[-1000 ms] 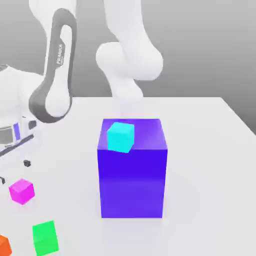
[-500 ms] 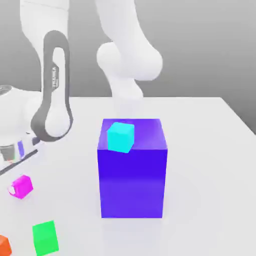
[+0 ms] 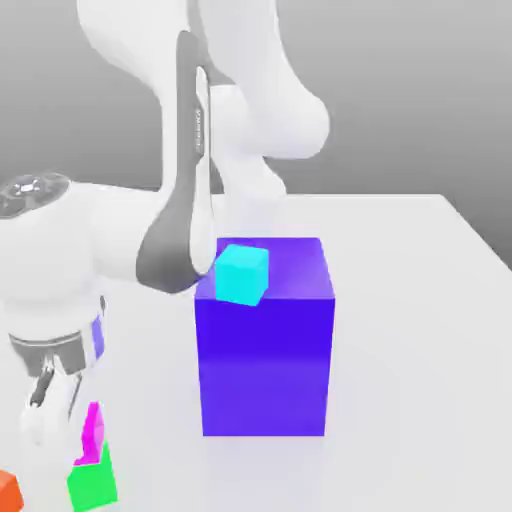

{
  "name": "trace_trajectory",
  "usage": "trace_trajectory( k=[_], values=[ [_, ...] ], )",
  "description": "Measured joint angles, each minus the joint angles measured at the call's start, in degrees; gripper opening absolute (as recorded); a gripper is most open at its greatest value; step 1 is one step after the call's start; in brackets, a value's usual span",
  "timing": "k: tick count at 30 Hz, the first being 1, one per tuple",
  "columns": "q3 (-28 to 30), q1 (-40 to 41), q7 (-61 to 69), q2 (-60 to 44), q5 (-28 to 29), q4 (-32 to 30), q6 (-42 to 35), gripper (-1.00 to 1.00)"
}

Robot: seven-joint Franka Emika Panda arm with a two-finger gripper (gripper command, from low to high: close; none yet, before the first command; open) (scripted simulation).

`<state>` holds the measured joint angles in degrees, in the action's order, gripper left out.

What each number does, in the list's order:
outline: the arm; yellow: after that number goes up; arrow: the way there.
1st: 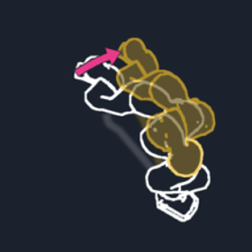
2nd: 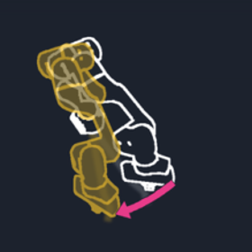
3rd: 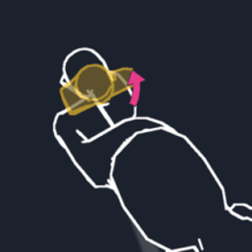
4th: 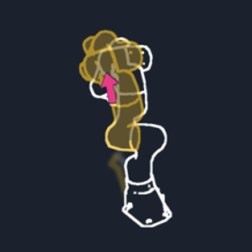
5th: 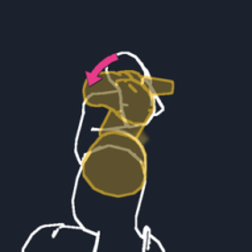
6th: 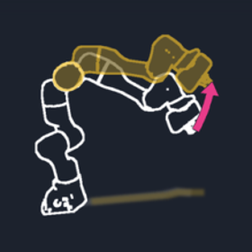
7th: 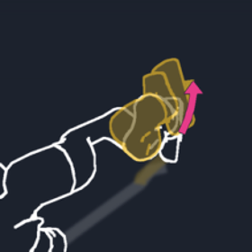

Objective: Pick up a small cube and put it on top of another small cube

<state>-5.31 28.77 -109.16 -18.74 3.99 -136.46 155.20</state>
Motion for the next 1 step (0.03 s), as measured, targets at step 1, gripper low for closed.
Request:
trace_trajectory(
  k=[1],
  values=[
    [0.0, 0.0, 0.0, 0.0, 0.0, 0.0, 0.0, 1.0]
  ],
)
